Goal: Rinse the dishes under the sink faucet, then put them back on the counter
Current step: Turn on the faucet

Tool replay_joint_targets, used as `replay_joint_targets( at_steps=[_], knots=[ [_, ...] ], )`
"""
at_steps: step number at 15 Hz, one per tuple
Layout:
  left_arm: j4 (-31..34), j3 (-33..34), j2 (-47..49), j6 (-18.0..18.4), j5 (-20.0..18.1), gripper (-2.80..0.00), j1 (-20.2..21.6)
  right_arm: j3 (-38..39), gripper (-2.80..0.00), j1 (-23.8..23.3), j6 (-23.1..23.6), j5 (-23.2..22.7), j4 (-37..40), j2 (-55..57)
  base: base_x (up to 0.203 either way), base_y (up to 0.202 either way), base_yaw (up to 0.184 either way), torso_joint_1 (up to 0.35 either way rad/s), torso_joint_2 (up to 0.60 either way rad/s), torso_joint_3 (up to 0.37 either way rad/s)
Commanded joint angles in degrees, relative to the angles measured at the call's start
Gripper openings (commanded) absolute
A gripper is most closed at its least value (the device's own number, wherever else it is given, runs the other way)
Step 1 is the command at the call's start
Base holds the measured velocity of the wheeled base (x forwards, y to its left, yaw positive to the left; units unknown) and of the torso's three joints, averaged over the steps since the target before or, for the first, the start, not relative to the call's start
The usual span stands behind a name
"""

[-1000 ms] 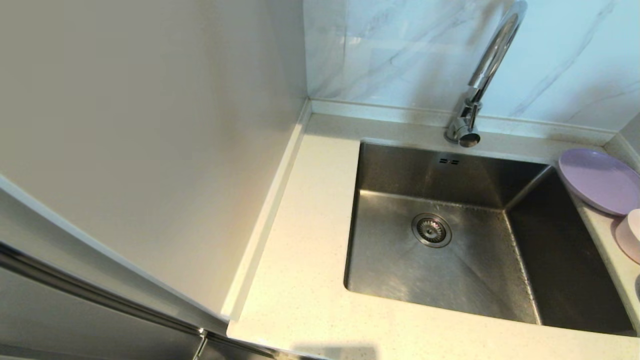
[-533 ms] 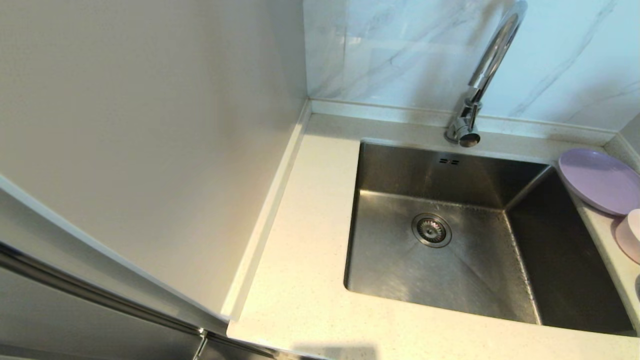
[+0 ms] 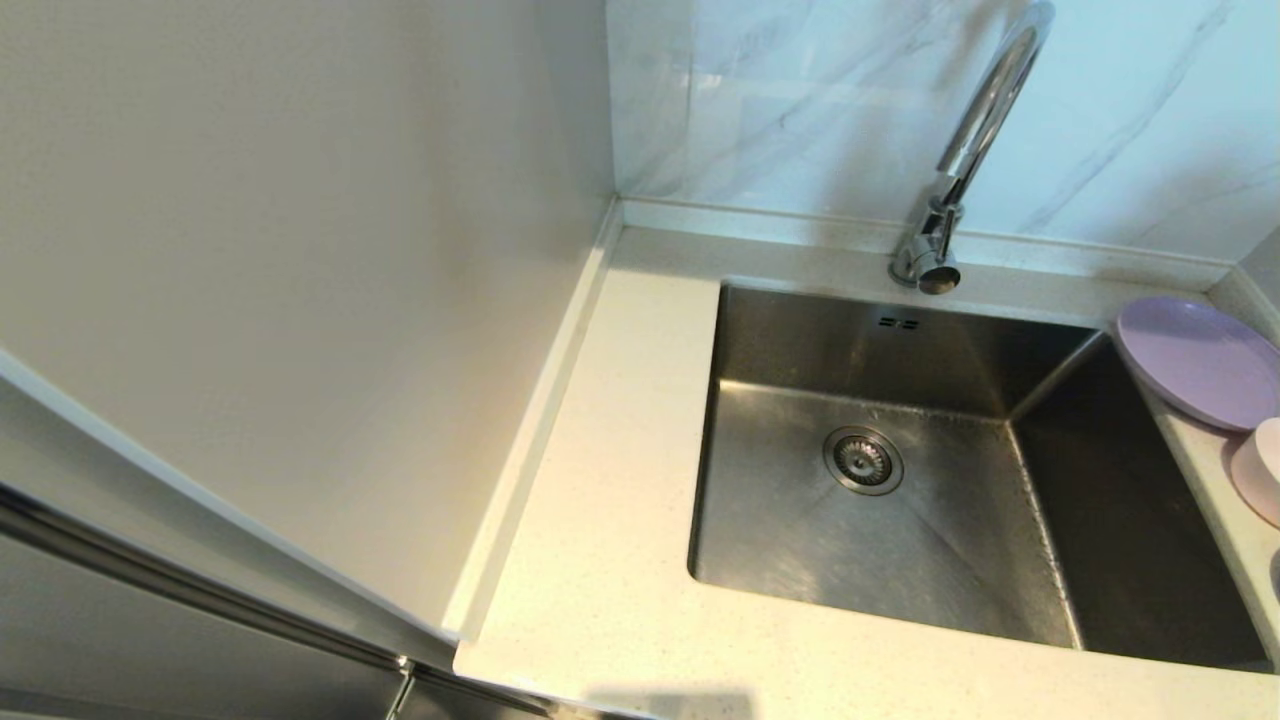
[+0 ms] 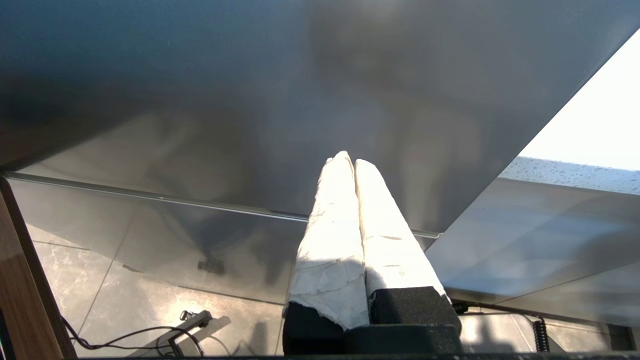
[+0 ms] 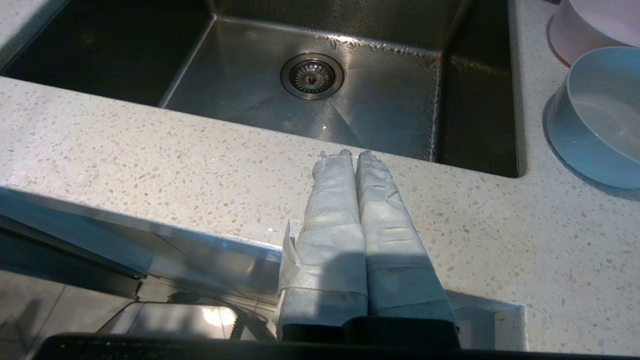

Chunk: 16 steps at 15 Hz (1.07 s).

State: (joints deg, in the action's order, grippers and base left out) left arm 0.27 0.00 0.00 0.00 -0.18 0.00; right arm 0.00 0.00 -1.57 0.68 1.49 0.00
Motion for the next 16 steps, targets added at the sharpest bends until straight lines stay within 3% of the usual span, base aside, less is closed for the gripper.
replay_joint_targets(
  at_steps=[1, 16],
  knots=[
    [0.00, 0.00, 0.00, 0.00, 0.01, -2.80, 0.00, 0.53, -2.80, 0.00, 0.08, -0.06, 0.01, 0.09, 0.000, 0.000, 0.000, 0.000, 0.00, 0.000],
    [0.00, 0.00, 0.00, 0.00, -0.06, -2.80, 0.00, 0.44, -2.80, 0.00, -0.89, 0.47, 0.27, 0.09, 0.000, 0.000, 0.000, 0.000, 0.00, 0.000]
  ],
)
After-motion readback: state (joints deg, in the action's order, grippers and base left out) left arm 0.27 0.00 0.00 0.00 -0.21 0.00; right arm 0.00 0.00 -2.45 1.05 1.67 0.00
